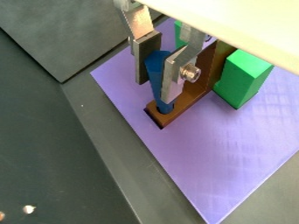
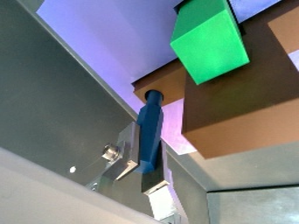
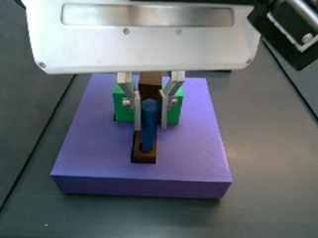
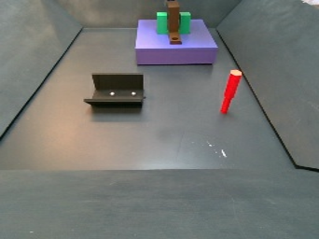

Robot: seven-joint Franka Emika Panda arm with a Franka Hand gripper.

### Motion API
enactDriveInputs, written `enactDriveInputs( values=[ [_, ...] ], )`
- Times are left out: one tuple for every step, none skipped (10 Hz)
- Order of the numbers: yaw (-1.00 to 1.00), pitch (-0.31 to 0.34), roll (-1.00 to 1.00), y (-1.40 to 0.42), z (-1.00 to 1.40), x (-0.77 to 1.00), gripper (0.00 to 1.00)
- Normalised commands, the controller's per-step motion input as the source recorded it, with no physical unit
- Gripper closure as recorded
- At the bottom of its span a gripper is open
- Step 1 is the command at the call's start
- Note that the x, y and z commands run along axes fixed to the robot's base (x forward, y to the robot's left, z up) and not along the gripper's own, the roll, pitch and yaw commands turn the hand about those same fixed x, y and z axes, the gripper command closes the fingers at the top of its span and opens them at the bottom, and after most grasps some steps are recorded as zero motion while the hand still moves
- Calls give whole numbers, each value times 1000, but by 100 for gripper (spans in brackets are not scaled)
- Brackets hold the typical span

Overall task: Pick up the blue object. Move up. Place the blue object on the fixture. Regrasp the blue object. Move to above the board. Insert the blue object.
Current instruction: Insert the blue object.

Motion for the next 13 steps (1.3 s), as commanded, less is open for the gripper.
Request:
enactDriveInputs(
  values=[
    [0,1,216,-111,337,200,100],
    [0,0,239,-80,423,226,100],
    [0,0,290,-111,171,220,100],
    [14,-24,353,-129,0,269,100],
    [31,-56,360,-77,0,211,100],
    [57,-83,340,-69,-46,143,100],
    [83,-90,311,-51,-129,89,100],
    [63,-29,53,0,-720,17,100],
    [117,0,0,11,-831,83,100],
    [97,20,-43,29,-951,151,100],
    [0,154,-13,0,-920,463,100],
    [0,224,0,0,-794,780,100],
    [0,224,0,0,-777,937,100]
  ],
)
